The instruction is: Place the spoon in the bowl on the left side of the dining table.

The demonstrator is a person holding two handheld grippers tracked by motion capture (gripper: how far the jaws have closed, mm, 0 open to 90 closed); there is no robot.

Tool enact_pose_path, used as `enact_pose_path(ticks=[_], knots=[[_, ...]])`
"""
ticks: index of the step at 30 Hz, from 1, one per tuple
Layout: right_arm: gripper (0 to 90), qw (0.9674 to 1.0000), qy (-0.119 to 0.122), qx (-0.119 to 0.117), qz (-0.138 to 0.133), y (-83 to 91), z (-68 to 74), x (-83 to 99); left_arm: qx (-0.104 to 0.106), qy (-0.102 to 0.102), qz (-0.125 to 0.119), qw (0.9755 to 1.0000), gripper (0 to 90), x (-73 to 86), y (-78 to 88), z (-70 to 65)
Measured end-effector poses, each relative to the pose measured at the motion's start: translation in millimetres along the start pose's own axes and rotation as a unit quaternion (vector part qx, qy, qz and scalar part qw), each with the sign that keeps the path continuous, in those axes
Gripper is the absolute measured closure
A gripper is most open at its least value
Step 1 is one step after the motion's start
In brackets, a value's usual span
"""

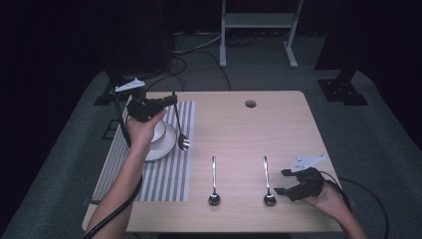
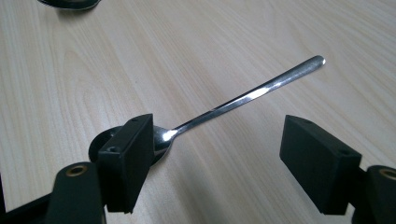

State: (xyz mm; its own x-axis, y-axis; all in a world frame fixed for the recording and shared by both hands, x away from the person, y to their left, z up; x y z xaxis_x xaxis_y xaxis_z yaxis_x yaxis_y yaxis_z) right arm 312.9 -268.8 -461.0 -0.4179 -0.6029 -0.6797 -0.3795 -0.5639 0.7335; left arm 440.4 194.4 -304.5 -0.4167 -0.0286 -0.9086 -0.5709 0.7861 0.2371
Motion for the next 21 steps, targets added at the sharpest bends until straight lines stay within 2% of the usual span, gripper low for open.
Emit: enact_pose_path(ticks=[5, 13, 21], knots=[[24.1, 1.0000, -0.003, 0.001, -0.003, 1.6, -0.6, 0.2, -0.019, 0.004, -0.015, 0.9997, 89.5, -8.6, 14.6, 9.1], [23.7, 1.0000, -0.005, 0.002, -0.004, 3.4, -1.6, 0.7, -0.044, 0.001, -0.018, 0.9989, 89.5, -11.4, 28.3, 21.2], [23.5, 0.9999, -0.007, 0.005, -0.008, 5.6, -2.1, 0.5, -0.075, 0.020, -0.029, 0.9966, 89.5, -9.2, 41.8, 39.3]])
Point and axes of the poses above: each handheld gripper's, and its own axes: y roughly backward along the jaws, x roughly out of its underside, z roughly to its left, the point moved 2 cm from there along -y, roughly forward along the jaws, and after that the axes turned 3 degrees about x, right-handed, at the moved point
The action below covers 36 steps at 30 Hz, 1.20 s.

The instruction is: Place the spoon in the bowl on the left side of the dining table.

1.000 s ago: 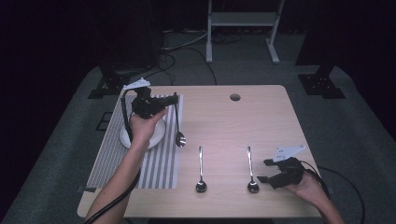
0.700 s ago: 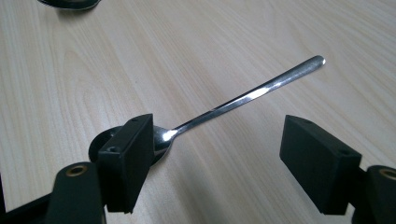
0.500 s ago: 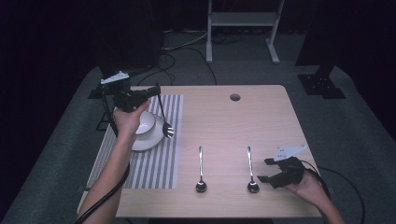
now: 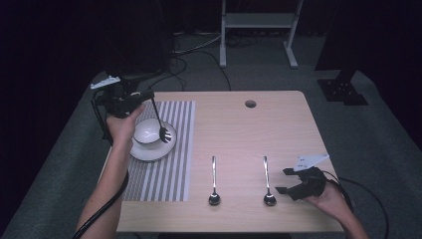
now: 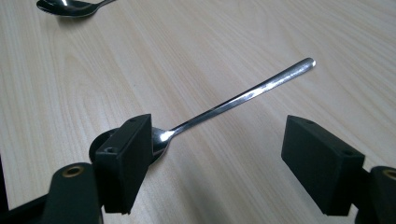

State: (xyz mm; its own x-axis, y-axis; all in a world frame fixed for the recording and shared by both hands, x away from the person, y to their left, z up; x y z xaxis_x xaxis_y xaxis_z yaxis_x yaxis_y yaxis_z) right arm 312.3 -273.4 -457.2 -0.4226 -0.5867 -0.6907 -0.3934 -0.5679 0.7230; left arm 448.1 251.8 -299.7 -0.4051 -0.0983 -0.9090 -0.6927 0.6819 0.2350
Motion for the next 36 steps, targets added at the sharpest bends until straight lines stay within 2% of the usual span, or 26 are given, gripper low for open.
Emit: enact_pose_path(ticks=[9, 17, 25, 36], knots=[[21.5, 1.0000, -0.001, 0.002, -0.001, 0.1, -0.6, -0.1, -0.029, 0.017, -0.017, 0.9993, 89.4, -2.4, 12.6, 18.4], [20.8, 1.0000, -0.004, 0.005, -0.004, 2.1, -1.5, 1.3, -0.059, 0.026, -0.025, 0.9976, 89.5, -2.9, 23.0, 35.0], [20.7, 1.0000, -0.003, 0.005, -0.005, 2.4, -1.7, 0.9, -0.075, 0.031, -0.033, 0.9962, 89.5, -3.6, 29.0, 43.4], [19.6, 1.0000, -0.004, 0.008, 0.000, 1.1, -1.3, 1.7, -0.097, 0.033, -0.032, 0.9942, 89.5, -6.7, 31.4, 54.5]])
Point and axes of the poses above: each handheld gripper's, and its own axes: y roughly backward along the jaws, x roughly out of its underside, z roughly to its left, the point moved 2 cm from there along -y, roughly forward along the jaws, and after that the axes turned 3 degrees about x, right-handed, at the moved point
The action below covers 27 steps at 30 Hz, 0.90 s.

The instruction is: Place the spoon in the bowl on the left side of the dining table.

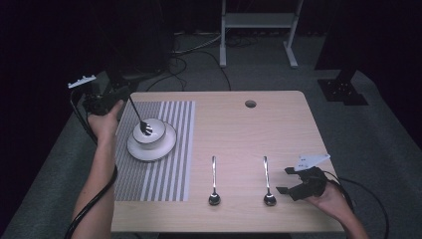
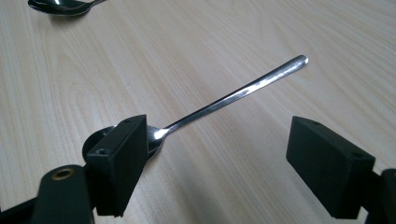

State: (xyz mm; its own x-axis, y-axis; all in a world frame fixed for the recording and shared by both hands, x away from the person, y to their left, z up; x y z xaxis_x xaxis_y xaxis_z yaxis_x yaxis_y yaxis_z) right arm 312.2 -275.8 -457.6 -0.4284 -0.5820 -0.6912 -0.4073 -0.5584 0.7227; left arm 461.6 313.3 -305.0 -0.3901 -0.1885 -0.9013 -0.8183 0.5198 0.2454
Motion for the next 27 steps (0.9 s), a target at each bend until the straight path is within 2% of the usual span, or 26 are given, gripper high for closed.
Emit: enact_pose_path(ticks=[4, 8, 14, 20, 27], knots=[[19.6, 1.0000, 0.000, 0.001, -0.001, 0.8, -0.4, -0.2, -0.007, 0.004, -0.003, 1.0000, 89.5, -1.1, 1.7, 5.1], [19.6, 1.0000, 0.000, 0.000, -0.003, 1.2, -0.7, -0.9, -0.008, 0.018, -0.013, 0.9997, 89.5, 1.9, 1.3, 10.0], [19.6, 1.0000, -0.001, -0.001, -0.002, 0.5, -1.5, -0.7, -0.020, 0.023, -0.013, 0.9995, 89.5, 7.5, -2.4, 18.1], [19.6, 1.0000, 0.000, -0.002, -0.002, 0.7, -1.2, -0.9, -0.035, 0.025, -0.012, 0.9990, 89.5, 15.7, -7.9, 24.9], [19.7, 1.0000, 0.001, -0.001, -0.004, 2.8, -1.1, 0.0, -0.052, 0.039, -0.006, 0.9979, 89.5, 32.2, -10.8, 39.4]])
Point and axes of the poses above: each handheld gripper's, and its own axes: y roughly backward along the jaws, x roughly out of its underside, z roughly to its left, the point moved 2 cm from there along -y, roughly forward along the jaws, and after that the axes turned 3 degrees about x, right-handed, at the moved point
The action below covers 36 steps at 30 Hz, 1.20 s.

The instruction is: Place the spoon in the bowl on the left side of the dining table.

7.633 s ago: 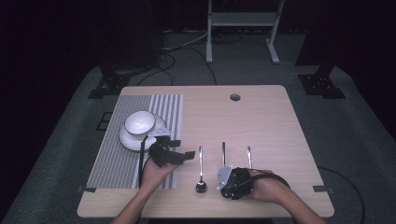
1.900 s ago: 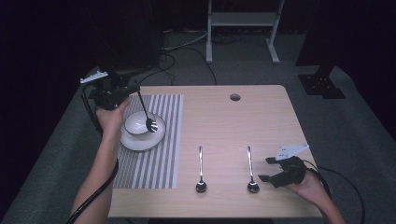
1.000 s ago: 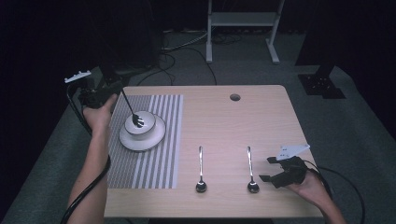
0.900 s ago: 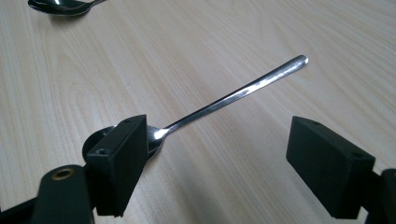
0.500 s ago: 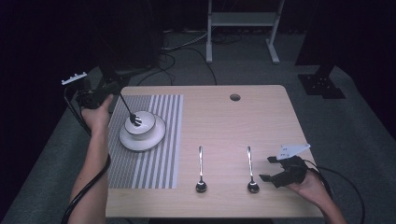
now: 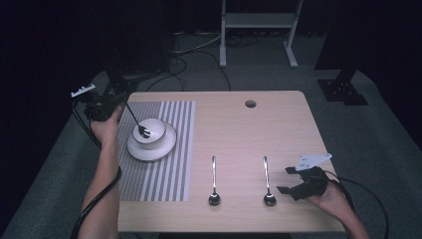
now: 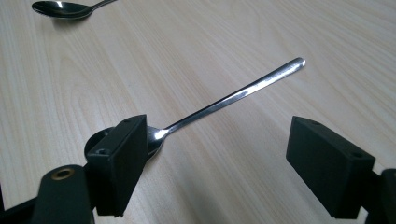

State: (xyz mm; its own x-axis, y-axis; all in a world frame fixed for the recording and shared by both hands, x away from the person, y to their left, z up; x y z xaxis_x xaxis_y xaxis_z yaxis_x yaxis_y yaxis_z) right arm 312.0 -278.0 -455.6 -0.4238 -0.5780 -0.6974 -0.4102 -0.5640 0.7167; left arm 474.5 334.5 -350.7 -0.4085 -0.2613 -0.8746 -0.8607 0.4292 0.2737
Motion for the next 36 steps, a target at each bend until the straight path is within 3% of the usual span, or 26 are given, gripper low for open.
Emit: enact_pose_path(ticks=[7, 21, 27, 36], knots=[[19.7, 1.0000, 0.004, -0.003, 0.002, -1.8, 1.4, -1.5, -0.004, 0.018, 0.008, 0.9998, 89.5, 17.3, -3.9, 11.8], [19.6, 1.0000, 0.003, -0.006, -0.001, -3.9, -1.9, -1.0, -0.004, 0.035, 0.019, 0.9992, 89.0, 37.1, -3.9, 22.8], [19.6, 1.0000, 0.003, -0.005, -0.002, -3.5, -2.3, -1.1, -0.022, 0.021, 0.036, 0.9989, 80.6, 41.4, -1.0, 27.2], [19.6, 1.0000, 0.004, -0.004, -0.001, -4.3, 0.2, -2.9, -0.027, 0.026, 0.047, 0.9982, 74.9, 51.8, 3.9, 39.1]])
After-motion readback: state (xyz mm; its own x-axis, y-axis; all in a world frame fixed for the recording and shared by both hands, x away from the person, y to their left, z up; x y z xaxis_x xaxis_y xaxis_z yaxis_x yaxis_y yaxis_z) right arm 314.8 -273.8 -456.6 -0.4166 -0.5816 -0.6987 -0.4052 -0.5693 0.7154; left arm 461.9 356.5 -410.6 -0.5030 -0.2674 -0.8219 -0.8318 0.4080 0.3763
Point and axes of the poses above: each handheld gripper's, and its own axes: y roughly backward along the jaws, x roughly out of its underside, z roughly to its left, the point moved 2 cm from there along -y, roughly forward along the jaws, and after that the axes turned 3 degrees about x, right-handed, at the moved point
